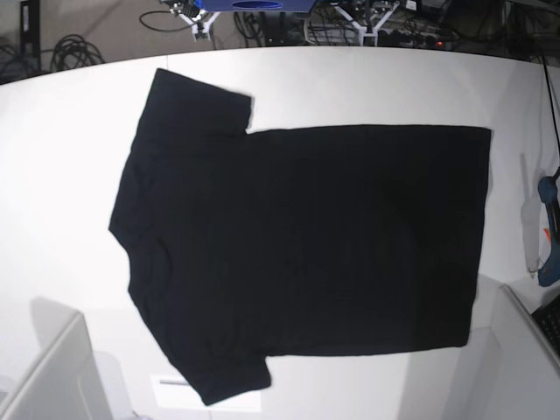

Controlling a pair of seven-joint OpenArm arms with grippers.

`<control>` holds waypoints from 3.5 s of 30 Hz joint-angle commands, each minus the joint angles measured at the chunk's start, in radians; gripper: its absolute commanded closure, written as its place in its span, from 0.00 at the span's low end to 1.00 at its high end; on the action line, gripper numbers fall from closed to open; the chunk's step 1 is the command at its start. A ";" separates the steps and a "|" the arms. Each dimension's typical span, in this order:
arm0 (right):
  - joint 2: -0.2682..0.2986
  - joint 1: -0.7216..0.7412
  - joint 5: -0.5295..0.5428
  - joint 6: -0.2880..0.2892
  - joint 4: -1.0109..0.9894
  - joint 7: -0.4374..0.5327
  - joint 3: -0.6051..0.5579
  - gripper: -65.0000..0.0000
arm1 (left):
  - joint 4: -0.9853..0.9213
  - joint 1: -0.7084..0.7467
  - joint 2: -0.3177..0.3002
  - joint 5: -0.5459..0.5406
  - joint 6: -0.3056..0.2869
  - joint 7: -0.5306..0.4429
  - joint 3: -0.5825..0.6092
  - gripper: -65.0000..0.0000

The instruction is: Fold the T-shirt properly

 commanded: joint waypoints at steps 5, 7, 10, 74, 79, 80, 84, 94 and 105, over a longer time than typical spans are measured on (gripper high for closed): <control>0.002 -0.013 0.002 -0.007 0.002 0.001 0.003 1.00 | 0.063 0.058 -0.001 0.003 0.004 0.001 0.003 0.44; 0.002 -0.015 0.000 -0.007 0.002 0.000 -0.002 1.00 | 0.072 0.063 -0.001 0.000 0.004 0.001 0.003 0.48; 0.003 -0.021 -0.001 -0.007 0.004 0.003 -0.003 1.00 | 0.071 0.063 -0.001 0.000 0.004 0.001 0.003 0.57; -0.050 -0.572 0.063 0.001 1.876 -0.542 0.397 1.00 | 1.703 0.980 -0.172 -0.137 0.006 0.013 -0.258 1.00; -0.044 -0.506 0.318 0.119 1.877 -0.576 0.449 0.91 | 1.700 0.936 -0.212 -0.330 0.004 0.013 -0.258 1.00; -0.043 -0.487 0.372 0.133 1.874 -0.606 0.465 0.80 | 1.700 0.930 -0.222 -0.335 0.004 0.013 -0.256 1.00; -0.039 -0.403 0.548 0.207 1.870 -0.746 0.552 0.47 | 1.699 0.910 -0.224 -0.335 0.004 0.013 -0.258 1.00; -0.039 -0.231 0.704 0.325 1.776 -1.016 0.742 0.37 | 1.700 0.890 -0.193 -0.335 0.004 0.004 -0.332 1.00; -0.010 -0.214 0.700 0.345 1.640 -1.017 0.742 0.37 | 1.699 0.882 -0.190 -0.344 0.004 0.011 -0.375 1.00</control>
